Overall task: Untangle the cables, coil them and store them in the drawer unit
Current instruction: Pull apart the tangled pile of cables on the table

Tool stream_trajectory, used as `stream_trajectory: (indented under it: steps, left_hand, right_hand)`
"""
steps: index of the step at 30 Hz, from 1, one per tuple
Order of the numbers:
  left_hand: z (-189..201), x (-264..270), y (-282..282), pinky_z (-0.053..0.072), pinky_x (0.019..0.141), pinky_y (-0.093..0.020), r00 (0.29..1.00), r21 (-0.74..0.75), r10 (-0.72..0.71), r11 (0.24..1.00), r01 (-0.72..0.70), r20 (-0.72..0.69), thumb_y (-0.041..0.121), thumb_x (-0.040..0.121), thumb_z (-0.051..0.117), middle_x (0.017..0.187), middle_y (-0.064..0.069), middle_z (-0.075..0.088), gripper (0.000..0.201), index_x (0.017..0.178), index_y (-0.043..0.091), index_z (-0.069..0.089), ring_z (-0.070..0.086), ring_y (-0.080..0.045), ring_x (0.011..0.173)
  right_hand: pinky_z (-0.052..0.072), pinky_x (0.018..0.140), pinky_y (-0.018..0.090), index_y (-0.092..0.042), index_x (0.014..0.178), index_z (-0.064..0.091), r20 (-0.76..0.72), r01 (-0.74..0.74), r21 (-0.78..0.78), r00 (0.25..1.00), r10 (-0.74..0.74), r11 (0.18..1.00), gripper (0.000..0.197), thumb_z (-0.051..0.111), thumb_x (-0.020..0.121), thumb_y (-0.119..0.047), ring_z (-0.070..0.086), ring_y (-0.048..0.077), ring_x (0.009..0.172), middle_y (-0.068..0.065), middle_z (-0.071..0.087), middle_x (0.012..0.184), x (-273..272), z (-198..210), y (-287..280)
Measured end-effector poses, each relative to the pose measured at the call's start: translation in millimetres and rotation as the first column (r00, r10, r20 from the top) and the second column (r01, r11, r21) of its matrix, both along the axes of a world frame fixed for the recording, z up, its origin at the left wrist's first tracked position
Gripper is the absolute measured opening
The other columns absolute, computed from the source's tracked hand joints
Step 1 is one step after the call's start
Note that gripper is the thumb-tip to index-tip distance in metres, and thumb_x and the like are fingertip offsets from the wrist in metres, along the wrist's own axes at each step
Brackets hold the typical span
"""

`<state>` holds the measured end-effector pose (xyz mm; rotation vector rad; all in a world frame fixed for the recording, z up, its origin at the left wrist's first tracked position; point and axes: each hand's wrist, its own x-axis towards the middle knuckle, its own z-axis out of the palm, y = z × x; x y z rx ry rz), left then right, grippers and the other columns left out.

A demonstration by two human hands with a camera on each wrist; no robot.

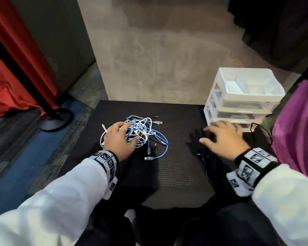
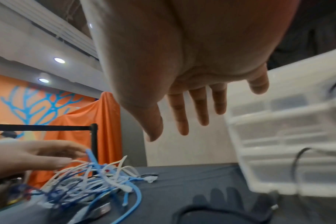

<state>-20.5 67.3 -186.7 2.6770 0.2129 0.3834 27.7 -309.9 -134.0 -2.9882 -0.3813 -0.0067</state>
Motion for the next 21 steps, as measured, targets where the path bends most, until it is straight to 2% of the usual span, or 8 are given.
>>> stream_trajectory:
  steps: [2, 6, 8, 11, 13, 15, 17, 21]
  left_hand:
    - [3, 10, -4, 0.033, 0.118, -0.05, 0.993, 0.062, -0.022, 0.998, 0.029, -0.114, 0.071, 0.076, 0.056, 0.148, -0.003, 0.047, 0.079, 0.147, 0.036, 0.048, 0.039, -0.029, 0.141]
    - [-3, 17, -13, 0.021, 0.123, -0.054, 0.977, 0.128, -0.069, 0.987, 0.096, -0.2, 0.066, 0.084, 0.062, 0.161, 0.0, 0.032, 0.073, 0.15, 0.046, 0.038, 0.024, -0.028, 0.151]
    - [-13, 12, -14, 0.019, 0.123, -0.056, 0.964, 0.13, -0.075, 0.985, 0.111, -0.254, 0.062, 0.088, 0.061, 0.164, 0.002, 0.029, 0.061, 0.145, 0.051, 0.043, 0.021, -0.027, 0.153]
    - [-32, -1, -8, 0.018, 0.123, -0.058, 0.925, 0.167, -0.169, 0.957, 0.237, -0.34, 0.055, 0.094, 0.058, 0.165, 0.006, 0.028, 0.043, 0.137, 0.053, 0.054, 0.022, -0.025, 0.153]
    - [-39, -8, -3, 0.019, 0.122, -0.055, 0.924, 0.157, -0.22, 0.947, 0.279, -0.314, 0.052, 0.095, 0.058, 0.162, 0.007, 0.033, 0.04, 0.135, 0.053, 0.056, 0.03, -0.025, 0.149]
    - [-41, -9, 1, 0.025, 0.119, -0.052, 0.944, 0.13, -0.227, 0.956, 0.263, -0.239, 0.051, 0.094, 0.06, 0.156, 0.006, 0.041, 0.033, 0.127, 0.052, 0.062, 0.039, -0.025, 0.142]
    - [-40, -7, 3, 0.032, 0.115, -0.053, 0.959, 0.099, -0.217, 0.966, 0.237, -0.183, 0.051, 0.09, 0.062, 0.148, 0.005, 0.048, 0.026, 0.116, 0.048, 0.068, 0.047, -0.026, 0.135]
    - [-37, -1, 0, 0.045, 0.104, -0.048, 0.989, -0.033, -0.124, 0.992, 0.122, -0.085, 0.056, 0.087, 0.06, 0.126, 0.012, 0.057, 0.023, 0.102, 0.044, 0.071, 0.057, -0.019, 0.12]
  right_hand:
    - [0.015, 0.122, 0.055, -0.041, 0.128, 0.064, -0.066, -0.08, 0.048, 0.994, 0.083, 0.996, 0.044, 0.058, 0.093, -0.066, 0.032, 0.019, 0.147, -0.013, 0.056, 0.143, -3, -9, 34]
    - [0.026, 0.116, 0.047, -0.037, 0.122, 0.067, -0.072, -0.156, 0.176, 0.983, 0.17, 0.972, 0.033, 0.061, 0.096, -0.054, 0.043, 0.017, 0.138, -0.015, 0.063, 0.132, -5, -34, 80]
    - [0.034, 0.109, 0.045, -0.035, 0.121, 0.066, -0.051, -0.139, 0.235, 0.987, 0.154, 0.962, 0.028, 0.06, 0.097, -0.048, 0.05, 0.02, 0.13, -0.013, 0.065, 0.127, -4, -42, 92]
    - [0.043, 0.102, 0.045, -0.033, 0.115, 0.068, -0.082, -0.09, 0.343, 0.989, 0.126, 0.935, 0.024, 0.06, 0.096, -0.045, 0.056, 0.023, 0.119, -0.009, 0.067, 0.116, 1, -46, 101]
    - [0.047, 0.096, 0.042, -0.031, 0.107, 0.069, -0.068, -0.125, 0.425, 0.983, 0.169, 0.897, 0.023, 0.057, 0.094, -0.047, 0.06, 0.024, 0.107, -0.01, 0.066, 0.103, 4, -47, 108]
    - [0.044, 0.082, 0.032, -0.025, 0.094, 0.069, -0.018, -0.163, 0.513, 0.98, 0.201, 0.843, 0.013, 0.062, 0.095, -0.036, 0.059, 0.015, 0.088, -0.014, 0.06, 0.085, 1, -46, 119]
    - [0.04, 0.071, 0.029, -0.022, 0.082, 0.066, 0.006, -0.197, 0.564, 0.972, 0.235, 0.802, 0.016, 0.066, 0.095, -0.03, 0.053, 0.005, 0.07, -0.013, 0.059, 0.073, -8, -44, 130]
    - [0.045, 0.063, 0.026, -0.024, 0.07, 0.061, -0.177, -0.203, 0.522, 0.924, 0.339, 0.828, 0.031, 0.068, 0.095, -0.039, 0.055, 0.004, 0.057, -0.007, 0.068, 0.064, -28, -45, 141]
